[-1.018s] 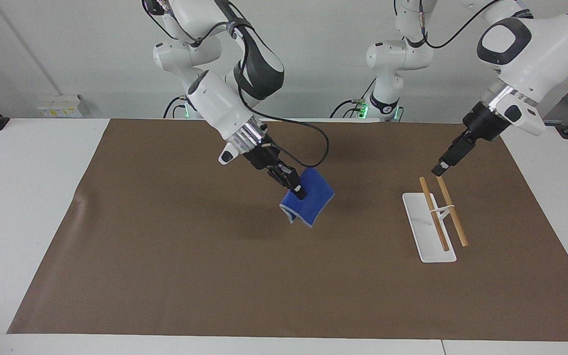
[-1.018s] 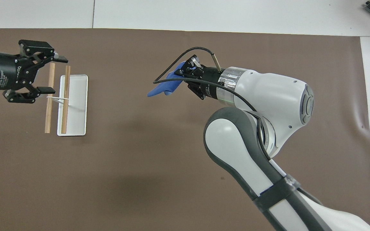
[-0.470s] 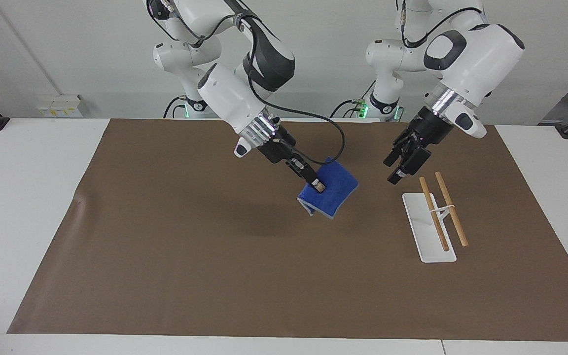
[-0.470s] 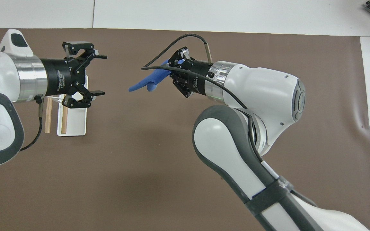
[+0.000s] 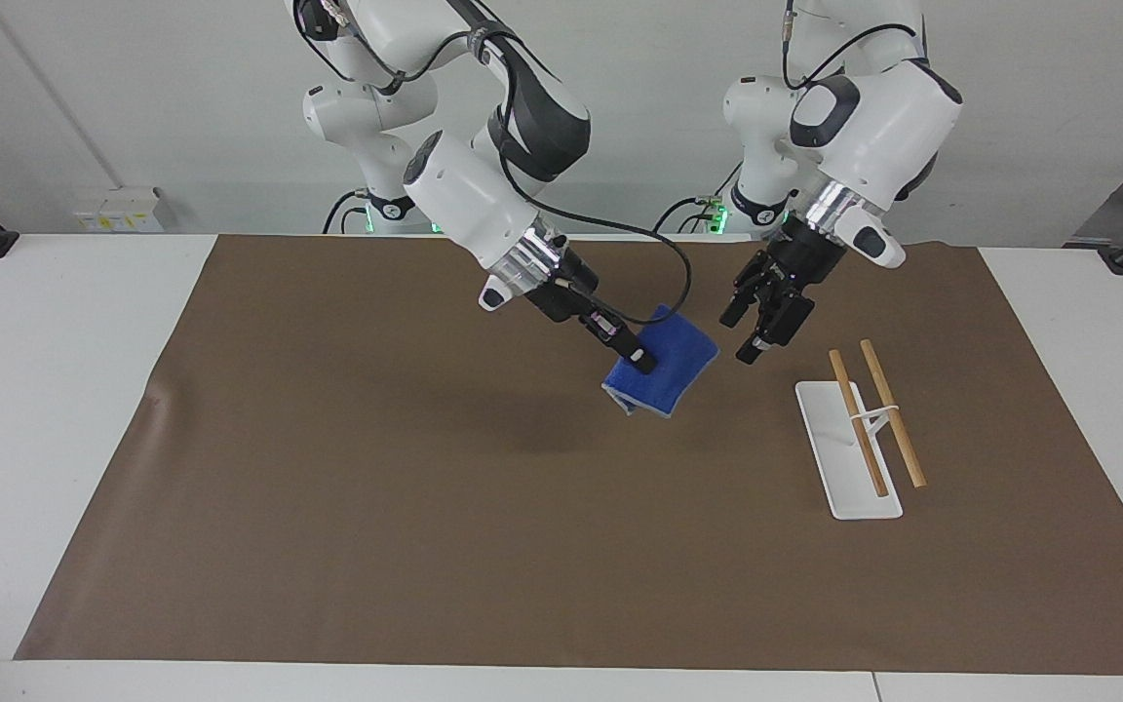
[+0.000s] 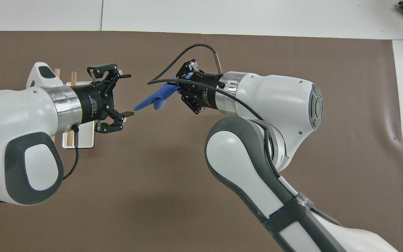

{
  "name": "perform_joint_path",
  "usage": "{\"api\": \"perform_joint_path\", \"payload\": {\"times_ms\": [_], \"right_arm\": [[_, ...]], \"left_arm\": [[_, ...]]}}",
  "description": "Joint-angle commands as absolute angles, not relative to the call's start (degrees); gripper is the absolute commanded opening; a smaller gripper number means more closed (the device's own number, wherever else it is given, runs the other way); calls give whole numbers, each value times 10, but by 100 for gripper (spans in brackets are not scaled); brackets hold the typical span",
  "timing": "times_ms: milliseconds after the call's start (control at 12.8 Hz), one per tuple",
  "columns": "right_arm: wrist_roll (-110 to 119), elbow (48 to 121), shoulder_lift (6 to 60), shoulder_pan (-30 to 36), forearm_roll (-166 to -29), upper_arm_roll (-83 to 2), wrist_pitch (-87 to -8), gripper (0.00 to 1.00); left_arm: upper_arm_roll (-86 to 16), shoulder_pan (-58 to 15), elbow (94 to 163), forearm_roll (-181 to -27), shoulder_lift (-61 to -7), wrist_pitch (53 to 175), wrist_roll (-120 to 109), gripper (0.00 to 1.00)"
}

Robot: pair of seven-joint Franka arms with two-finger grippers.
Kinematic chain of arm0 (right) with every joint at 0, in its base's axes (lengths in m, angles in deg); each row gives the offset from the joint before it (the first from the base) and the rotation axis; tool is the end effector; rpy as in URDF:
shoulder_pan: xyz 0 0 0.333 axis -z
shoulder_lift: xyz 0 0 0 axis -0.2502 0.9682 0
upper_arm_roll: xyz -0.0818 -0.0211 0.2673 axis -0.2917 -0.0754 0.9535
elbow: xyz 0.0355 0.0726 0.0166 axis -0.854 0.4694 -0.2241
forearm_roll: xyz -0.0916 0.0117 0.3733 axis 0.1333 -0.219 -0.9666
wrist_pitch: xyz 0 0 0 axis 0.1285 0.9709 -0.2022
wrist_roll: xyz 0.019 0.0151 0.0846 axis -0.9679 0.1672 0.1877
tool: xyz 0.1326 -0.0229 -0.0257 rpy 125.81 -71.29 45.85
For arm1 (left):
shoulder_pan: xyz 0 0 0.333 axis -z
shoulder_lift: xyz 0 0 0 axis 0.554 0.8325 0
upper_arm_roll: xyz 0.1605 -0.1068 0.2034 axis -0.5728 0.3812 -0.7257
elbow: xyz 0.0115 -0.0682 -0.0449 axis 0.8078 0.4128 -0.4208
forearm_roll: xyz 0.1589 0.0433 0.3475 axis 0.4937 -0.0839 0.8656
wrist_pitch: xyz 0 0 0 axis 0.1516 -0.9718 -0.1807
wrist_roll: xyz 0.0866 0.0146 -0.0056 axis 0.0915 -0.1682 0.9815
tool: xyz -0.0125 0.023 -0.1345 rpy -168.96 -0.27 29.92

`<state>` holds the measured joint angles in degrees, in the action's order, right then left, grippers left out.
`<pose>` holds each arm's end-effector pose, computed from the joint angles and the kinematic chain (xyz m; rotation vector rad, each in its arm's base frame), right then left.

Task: Right arm passes towel to left arm to hang
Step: 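Close the left gripper on the towel held by the right gripper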

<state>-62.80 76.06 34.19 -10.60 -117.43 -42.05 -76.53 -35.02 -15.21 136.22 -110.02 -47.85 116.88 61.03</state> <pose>0.5917 0.3523 0.4523 -1.9116 1.1868 0.1449 0.5416 -0.2188 0.4773 1.8914 1.6044 -0.0484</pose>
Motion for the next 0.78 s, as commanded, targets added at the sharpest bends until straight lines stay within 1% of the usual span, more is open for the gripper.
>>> {"api": "perform_joint_path", "payload": {"times_ms": [0,392,470,548,627,705], "right_arm": [[-646,750,347,-103,-1187,-419,-752,0],[-648,750,347,-103,-1187,-419,-741,0],[-647,750,347,-103,-1186,-419,-740,0],[-647,749,347,-102,-1186,-419,-740,0],[-646,749,347,-101,-1186,-419,-740,0],[-643,749,347,-101,-1186,-419,-740,0]], "left_arm": [[-359,-124,1403,-1113,-493,1215,622,100],[-359,-115,1404,-1113,-469,1253,621,100],[-359,-115,1405,-1113,-468,1252,621,94],[-359,-113,1405,-1113,-467,1252,621,79],[-359,-111,1407,-1113,-466,1252,616,69],[-359,-111,1407,-1113,-464,1253,614,60]]}}
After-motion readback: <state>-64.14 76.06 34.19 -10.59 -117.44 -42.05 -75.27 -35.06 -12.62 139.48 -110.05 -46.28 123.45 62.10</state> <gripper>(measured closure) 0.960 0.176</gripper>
